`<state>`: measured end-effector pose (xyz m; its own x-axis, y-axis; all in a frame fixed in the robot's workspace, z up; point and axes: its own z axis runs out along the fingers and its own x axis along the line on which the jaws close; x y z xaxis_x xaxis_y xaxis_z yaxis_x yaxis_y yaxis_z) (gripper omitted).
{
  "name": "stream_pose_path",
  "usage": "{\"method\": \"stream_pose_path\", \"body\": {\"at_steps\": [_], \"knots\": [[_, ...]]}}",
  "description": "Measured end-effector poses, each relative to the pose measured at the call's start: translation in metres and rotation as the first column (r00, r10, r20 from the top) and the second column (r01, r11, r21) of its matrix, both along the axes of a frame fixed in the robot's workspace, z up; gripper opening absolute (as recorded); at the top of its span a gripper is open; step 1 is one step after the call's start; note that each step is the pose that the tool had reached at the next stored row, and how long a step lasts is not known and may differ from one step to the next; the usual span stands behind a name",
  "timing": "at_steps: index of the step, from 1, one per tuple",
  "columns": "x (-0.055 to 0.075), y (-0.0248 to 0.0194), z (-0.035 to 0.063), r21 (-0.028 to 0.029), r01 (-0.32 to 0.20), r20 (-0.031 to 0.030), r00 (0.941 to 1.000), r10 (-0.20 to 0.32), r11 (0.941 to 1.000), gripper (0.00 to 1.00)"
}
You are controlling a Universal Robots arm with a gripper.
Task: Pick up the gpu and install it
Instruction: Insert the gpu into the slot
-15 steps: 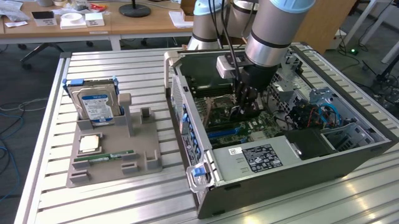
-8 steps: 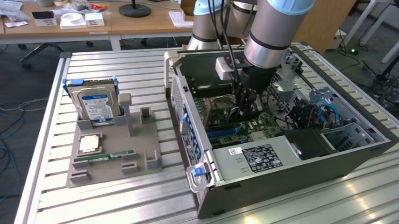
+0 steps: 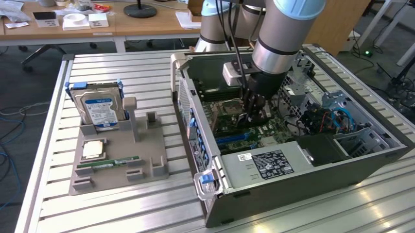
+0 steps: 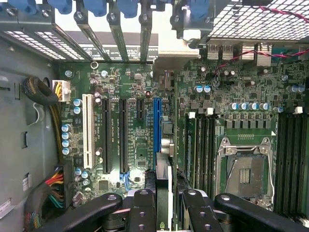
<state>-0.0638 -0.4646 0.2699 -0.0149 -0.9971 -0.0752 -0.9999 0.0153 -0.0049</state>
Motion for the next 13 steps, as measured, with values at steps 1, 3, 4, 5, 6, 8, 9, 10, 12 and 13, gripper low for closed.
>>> {"method": "stream_pose_path", "body": {"at_steps": [1, 3, 4, 5, 6, 8, 9, 10, 12, 13], "knots": [[-0.0002, -0.0003, 0.0000, 0.0000, 0.000, 0.0000, 1.0000, 0.000, 1.0000, 0.26], [-0.0006, -0.0010, 0.0000, 0.0000, 0.000, 0.0000, 1.0000, 0.000, 1.0000, 0.26], [-0.0008, -0.0012, 0.0000, 0.0000, 0.000, 0.0000, 1.0000, 0.000, 1.0000, 0.26], [-0.0010, -0.0012, 0.0000, 0.0000, 0.000, 0.0000, 1.0000, 0.000, 1.0000, 0.26], [-0.0013, -0.0012, 0.0000, 0.0001, 0.000, 0.0000, 1.0000, 0.000, 1.0000, 0.26], [-0.0019, -0.0015, 0.0000, 0.0000, 0.000, 0.0000, 1.0000, 0.000, 1.0000, 0.26], [-0.0022, -0.0019, 0.0000, -0.0001, 0.000, -0.0001, 1.0000, 0.000, 1.0000, 0.26], [-0.0024, -0.0022, 0.0000, 0.0000, 0.000, 0.0000, 1.0000, 0.000, 1.0000, 0.26], [-0.0030, -0.0025, -0.0001, 0.0001, 0.000, 0.0000, 1.0000, 0.000, 1.0000, 0.26], [-0.0033, -0.0027, 0.0000, 0.0000, 0.000, 0.0000, 1.0000, 0.000, 1.0000, 0.26]]}}
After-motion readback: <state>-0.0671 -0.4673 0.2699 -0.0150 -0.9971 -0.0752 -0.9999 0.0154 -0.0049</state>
